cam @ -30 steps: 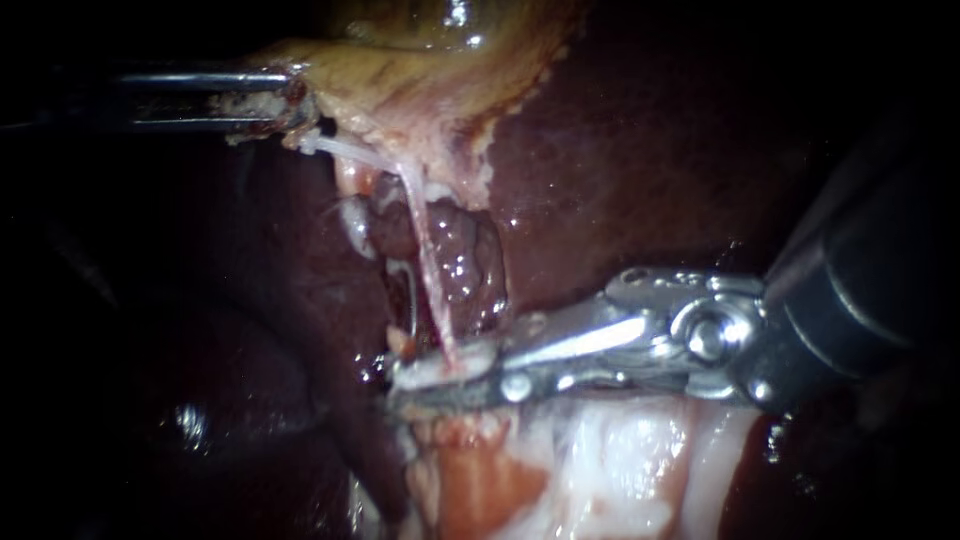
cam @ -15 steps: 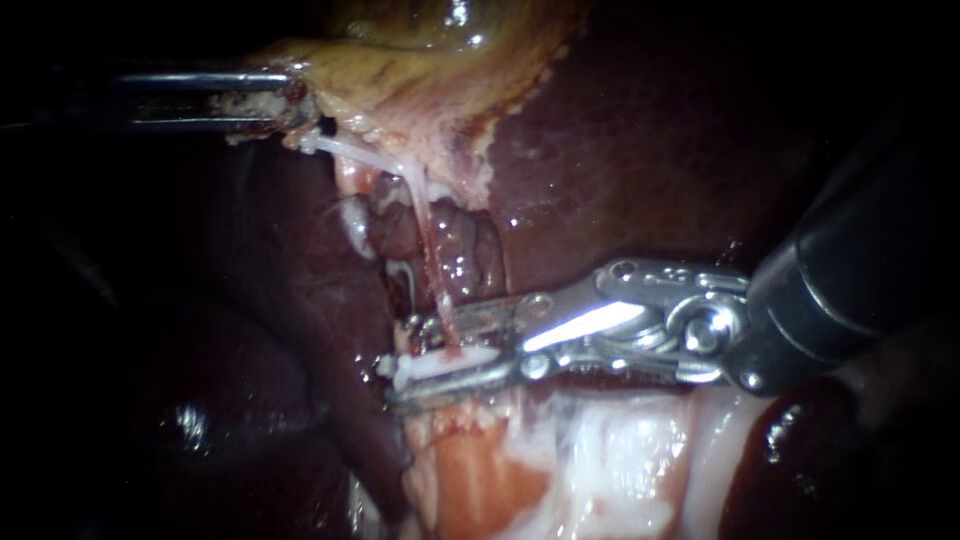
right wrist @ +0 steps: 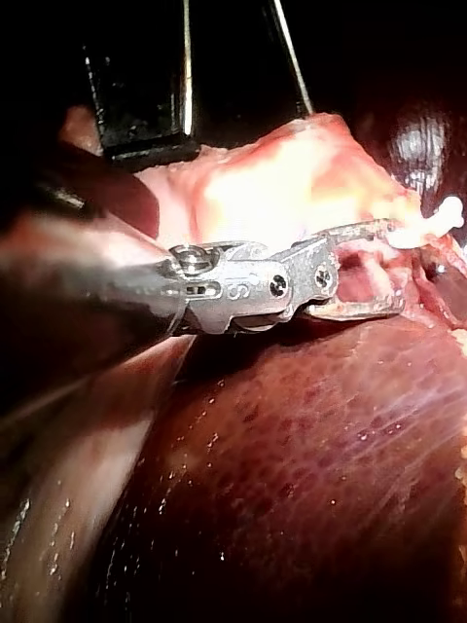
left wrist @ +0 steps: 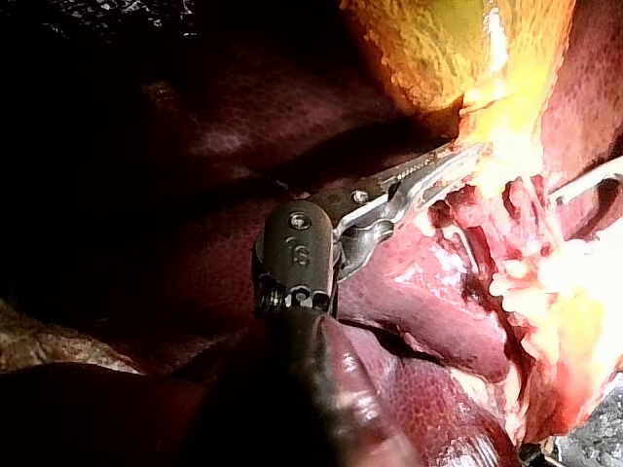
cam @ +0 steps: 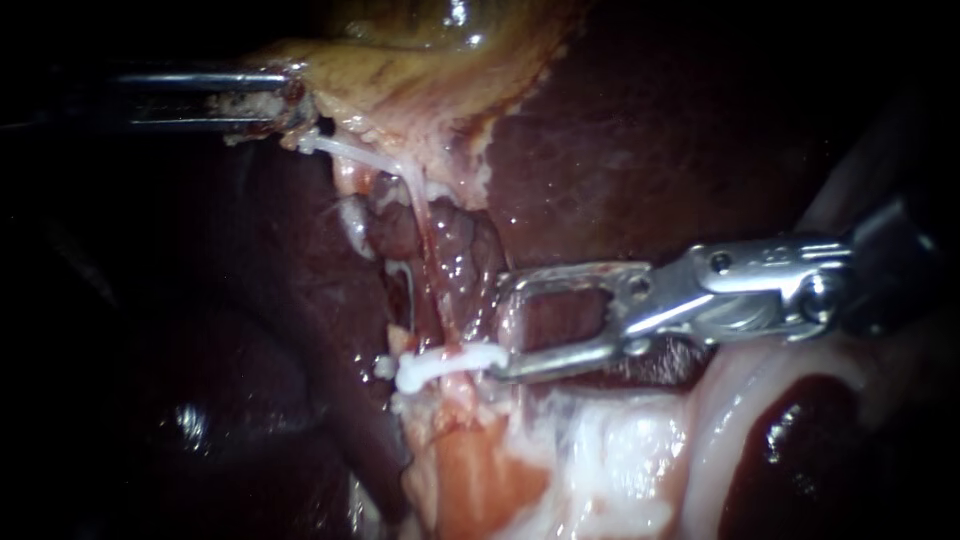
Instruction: Going back first clip right tube
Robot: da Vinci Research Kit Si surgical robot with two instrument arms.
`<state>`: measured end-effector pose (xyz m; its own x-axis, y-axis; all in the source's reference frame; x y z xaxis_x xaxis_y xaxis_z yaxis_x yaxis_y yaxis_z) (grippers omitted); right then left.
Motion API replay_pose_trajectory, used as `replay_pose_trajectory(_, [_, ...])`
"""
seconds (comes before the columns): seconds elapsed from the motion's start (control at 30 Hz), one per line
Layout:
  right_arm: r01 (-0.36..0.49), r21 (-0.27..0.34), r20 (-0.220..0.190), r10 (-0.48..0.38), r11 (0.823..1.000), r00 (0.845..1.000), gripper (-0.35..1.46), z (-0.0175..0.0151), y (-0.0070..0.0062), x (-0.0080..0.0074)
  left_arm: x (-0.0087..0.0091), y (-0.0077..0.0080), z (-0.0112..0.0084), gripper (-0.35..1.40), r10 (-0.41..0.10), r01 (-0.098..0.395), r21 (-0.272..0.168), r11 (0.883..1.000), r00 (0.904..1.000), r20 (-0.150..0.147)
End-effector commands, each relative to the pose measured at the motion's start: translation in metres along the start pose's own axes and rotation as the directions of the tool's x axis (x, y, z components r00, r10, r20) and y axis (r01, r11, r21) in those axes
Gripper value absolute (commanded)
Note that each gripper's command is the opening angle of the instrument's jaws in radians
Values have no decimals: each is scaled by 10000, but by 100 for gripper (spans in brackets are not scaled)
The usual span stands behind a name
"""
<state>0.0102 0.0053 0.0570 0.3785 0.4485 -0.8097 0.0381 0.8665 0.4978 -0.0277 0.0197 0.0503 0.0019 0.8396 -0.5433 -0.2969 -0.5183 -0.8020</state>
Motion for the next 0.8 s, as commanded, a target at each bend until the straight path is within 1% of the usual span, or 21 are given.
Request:
replay_pose_trajectory(0.03, [20,21,-6,-20,10000,10000,50,-7,0,2,0,0,0,-35,2,-2,-15,10000,10000,2])
replay_pose_trajectory(0.17, [263,24,-29,-263,9997,9997,50,-32,2,9,0,0,0,-35,2,-2,-15,10000,10000,2])
replay_pose_trajectory(0.3, [327,26,-39,-327,9995,9995,50,-46,0,12,0,0,0,-35,2,-2,-14,10000,10000,2])
replay_pose_trajectory(0.57, [330,55,-41,-330,9994,9994,50,-52,-2,12,-5,-5,10,-35,34,-34,24,10000,10000,-20])
replay_pose_trajectory(0.8, [332,60,-41,-332,9994,9994,50,-53,-4,12,-17,-19,30,-35,117,-116,107,9999,9999,-66])
